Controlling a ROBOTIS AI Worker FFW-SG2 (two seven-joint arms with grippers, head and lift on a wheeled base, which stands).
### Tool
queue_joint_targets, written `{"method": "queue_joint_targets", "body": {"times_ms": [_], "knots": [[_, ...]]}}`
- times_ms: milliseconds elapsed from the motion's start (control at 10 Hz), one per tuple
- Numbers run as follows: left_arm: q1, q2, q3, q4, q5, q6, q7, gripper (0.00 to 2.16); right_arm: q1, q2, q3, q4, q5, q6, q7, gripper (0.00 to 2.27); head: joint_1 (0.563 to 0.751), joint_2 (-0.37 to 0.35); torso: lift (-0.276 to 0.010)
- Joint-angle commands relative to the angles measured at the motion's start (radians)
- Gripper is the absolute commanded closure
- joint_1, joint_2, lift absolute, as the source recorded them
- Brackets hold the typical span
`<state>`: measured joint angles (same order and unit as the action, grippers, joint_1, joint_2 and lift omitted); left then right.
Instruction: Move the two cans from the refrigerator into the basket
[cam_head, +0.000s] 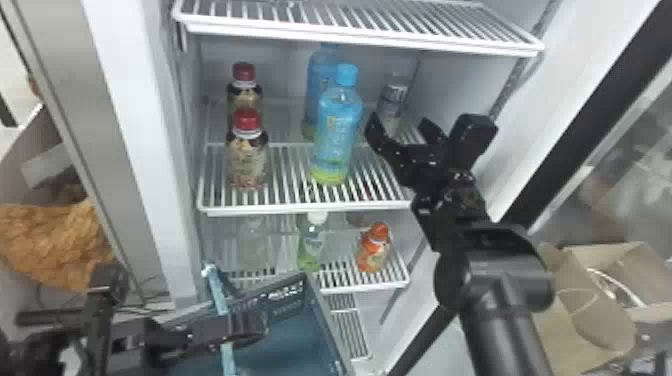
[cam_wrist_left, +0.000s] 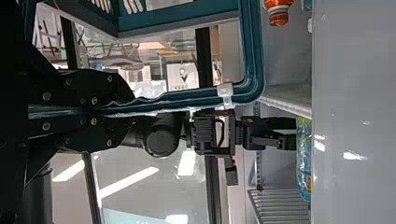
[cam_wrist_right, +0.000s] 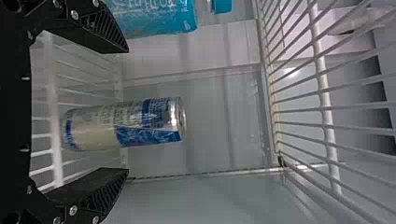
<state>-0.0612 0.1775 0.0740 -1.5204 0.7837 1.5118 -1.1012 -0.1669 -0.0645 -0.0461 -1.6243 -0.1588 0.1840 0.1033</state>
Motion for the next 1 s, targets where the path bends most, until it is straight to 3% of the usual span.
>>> {"method": "queue_joint_targets", "body": {"times_ms": [0, 900], "knots": [[0.0, 0.002, 0.0, 0.0, 0.0, 0.0, 0.0, 1.19, -0.052, 0.0, 0.004, 0.057, 0.033, 0.002, -0.005, 0.16, 0.695, -0.22, -0.025], [0.005, 0.0, 0.004, 0.0, 0.002, 0.0, 0.001, 1.19, -0.231, 0.008, 0.014, 0.276, 0.111, 0.074, -0.045, 0.16, 0.695, -0.214, -0.025]]}}
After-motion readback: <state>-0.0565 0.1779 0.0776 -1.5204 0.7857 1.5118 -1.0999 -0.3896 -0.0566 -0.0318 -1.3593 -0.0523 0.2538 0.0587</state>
